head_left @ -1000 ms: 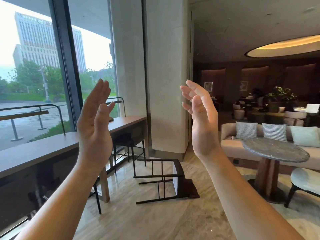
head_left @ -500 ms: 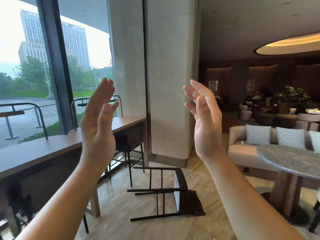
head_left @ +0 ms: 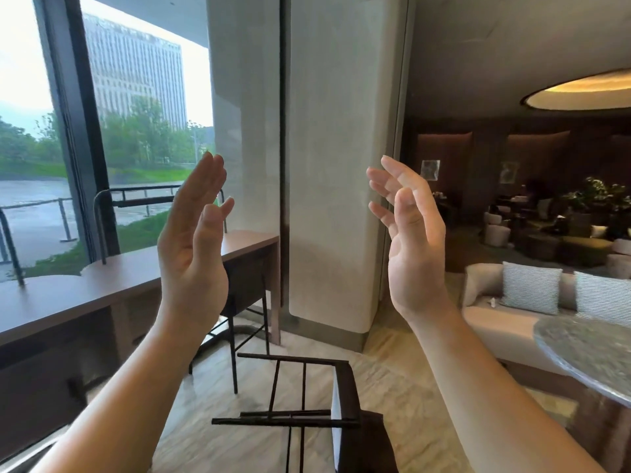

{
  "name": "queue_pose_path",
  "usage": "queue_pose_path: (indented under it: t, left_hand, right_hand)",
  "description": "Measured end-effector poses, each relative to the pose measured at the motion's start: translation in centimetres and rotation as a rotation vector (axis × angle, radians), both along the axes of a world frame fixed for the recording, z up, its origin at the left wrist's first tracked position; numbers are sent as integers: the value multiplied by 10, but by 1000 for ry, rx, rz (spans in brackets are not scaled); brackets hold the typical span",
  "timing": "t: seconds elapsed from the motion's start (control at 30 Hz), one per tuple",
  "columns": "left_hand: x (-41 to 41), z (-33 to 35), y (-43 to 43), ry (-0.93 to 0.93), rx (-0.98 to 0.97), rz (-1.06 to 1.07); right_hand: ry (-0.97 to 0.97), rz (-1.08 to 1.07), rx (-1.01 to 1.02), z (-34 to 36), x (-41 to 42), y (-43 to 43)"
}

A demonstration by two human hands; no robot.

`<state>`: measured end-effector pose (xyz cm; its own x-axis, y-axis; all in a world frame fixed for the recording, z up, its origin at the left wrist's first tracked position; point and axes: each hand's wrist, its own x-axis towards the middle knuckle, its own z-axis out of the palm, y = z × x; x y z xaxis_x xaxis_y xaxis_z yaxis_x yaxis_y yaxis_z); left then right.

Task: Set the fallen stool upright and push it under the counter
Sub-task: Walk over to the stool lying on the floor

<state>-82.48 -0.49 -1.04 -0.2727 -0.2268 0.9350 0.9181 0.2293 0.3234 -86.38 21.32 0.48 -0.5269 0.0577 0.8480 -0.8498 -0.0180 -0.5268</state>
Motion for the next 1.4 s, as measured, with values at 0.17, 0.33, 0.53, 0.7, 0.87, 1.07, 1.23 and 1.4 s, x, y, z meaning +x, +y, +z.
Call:
queue_pose_path:
  t: [0.17, 0.33, 0.53, 0.7, 0.87, 1.07, 1.23, 1.4]
  left_hand:
    - [-120, -10, 0, 18, -20, 6]
    - [-233, -9, -1, 16, -12, -9]
    - [-352, -8, 12, -21, -11, -19]
    - [-431, -19, 38, -54, -29, 0]
    - [-497, -36, 77, -82, -15, 51]
    - [-558, -61, 140, -114, 38, 203]
    - [-600, -98, 187, -191, 104, 340]
    - [-636, -146, 212, -277, 153, 467]
  right_hand:
    - [8, 6, -10, -12, -115, 1]
    - [26, 0, -22, -9, -224, 2]
    - [5, -35, -12, -7, -339, 15]
    - [-31, -16, -24, -21, -425, 37]
    - [-35, 61, -17, -40, -504, 70]
    - [-64, 225, -9, -65, -601, 128]
    - [-144, 371, 14, -93, -664, 167]
    - [-206, 484, 34, -130, -720, 173]
